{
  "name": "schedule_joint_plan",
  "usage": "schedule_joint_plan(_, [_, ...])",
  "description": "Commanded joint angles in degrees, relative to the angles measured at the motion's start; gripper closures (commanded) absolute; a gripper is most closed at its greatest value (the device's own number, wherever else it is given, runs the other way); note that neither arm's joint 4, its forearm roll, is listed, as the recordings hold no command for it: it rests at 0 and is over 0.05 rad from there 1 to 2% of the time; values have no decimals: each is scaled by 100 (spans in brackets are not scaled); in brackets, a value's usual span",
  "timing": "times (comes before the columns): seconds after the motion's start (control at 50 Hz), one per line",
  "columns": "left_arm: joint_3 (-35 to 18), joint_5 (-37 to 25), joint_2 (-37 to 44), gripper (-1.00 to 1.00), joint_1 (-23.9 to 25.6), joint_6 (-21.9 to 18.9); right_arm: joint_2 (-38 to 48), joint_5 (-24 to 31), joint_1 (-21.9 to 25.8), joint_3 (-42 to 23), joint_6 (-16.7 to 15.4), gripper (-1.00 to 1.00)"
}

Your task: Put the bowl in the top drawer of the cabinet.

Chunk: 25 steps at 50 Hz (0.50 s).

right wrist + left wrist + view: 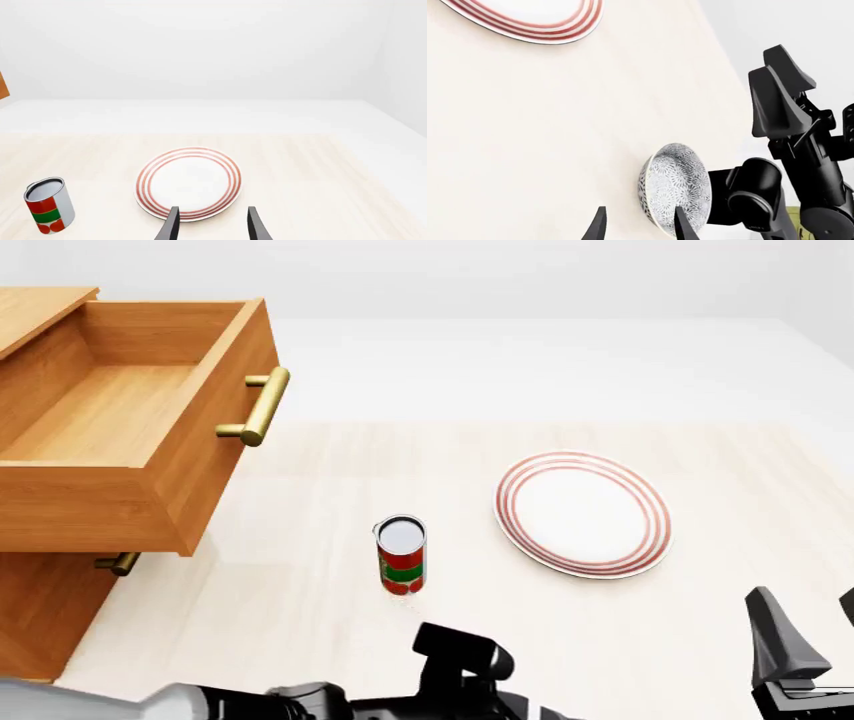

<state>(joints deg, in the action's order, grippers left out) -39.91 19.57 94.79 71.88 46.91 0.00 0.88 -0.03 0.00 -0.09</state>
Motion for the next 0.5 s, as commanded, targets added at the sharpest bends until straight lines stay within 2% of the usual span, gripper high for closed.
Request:
schedule_joint_plan(0.02, [-38, 92, 184, -100, 34, 64, 0, 1, 0, 0, 1, -100])
schedule_joint_plan(0.5, [-303, 150, 577, -100, 103, 145, 0, 2, 0, 0, 0, -100])
